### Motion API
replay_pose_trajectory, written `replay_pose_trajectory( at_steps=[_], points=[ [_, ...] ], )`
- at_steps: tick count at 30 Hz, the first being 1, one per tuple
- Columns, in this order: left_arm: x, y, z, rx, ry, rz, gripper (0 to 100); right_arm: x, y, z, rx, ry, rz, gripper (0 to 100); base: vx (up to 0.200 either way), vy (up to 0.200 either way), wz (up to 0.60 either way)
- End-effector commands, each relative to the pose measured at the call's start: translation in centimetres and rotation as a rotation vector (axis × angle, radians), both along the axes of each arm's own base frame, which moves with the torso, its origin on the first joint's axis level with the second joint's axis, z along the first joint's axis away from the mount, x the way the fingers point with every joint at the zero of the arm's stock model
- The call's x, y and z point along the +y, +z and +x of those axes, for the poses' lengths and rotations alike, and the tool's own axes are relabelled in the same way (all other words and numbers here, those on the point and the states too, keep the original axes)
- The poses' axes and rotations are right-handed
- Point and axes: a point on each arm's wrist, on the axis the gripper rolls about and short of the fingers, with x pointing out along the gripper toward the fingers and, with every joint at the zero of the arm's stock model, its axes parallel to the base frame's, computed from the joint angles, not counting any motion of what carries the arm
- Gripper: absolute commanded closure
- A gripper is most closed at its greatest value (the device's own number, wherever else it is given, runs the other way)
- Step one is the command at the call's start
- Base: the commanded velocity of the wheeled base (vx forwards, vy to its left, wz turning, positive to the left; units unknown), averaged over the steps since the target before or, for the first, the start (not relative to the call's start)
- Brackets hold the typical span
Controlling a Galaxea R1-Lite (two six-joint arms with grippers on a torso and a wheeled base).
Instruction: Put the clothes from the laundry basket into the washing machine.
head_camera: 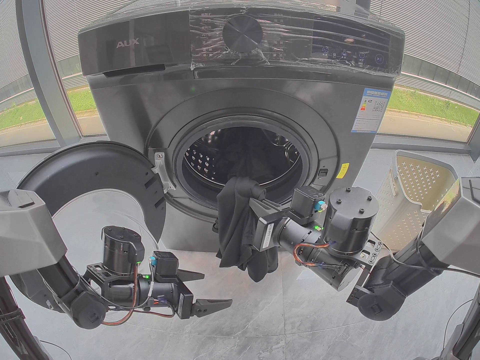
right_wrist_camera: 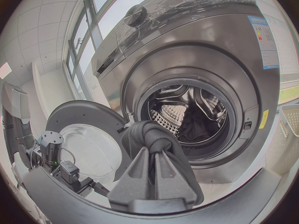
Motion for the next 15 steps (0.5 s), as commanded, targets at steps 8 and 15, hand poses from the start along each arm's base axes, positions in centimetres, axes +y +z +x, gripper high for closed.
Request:
replay_pose_trajectory(
  at_steps=[8, 15],
  points=[
    [-1.4, -1.9, 2.2, -0.001, -0.014, -0.017, 0, 0.1, 0.0, -0.1, -0.001, -0.002, 0.001, 100, 0.000, 0.000, 0.00],
    [-2.5, -3.5, 4.0, -0.044, -0.004, -0.048, 0, 0.1, 0.0, -0.1, -0.001, -0.001, -0.001, 100, 0.000, 0.000, 0.00]
  ],
)
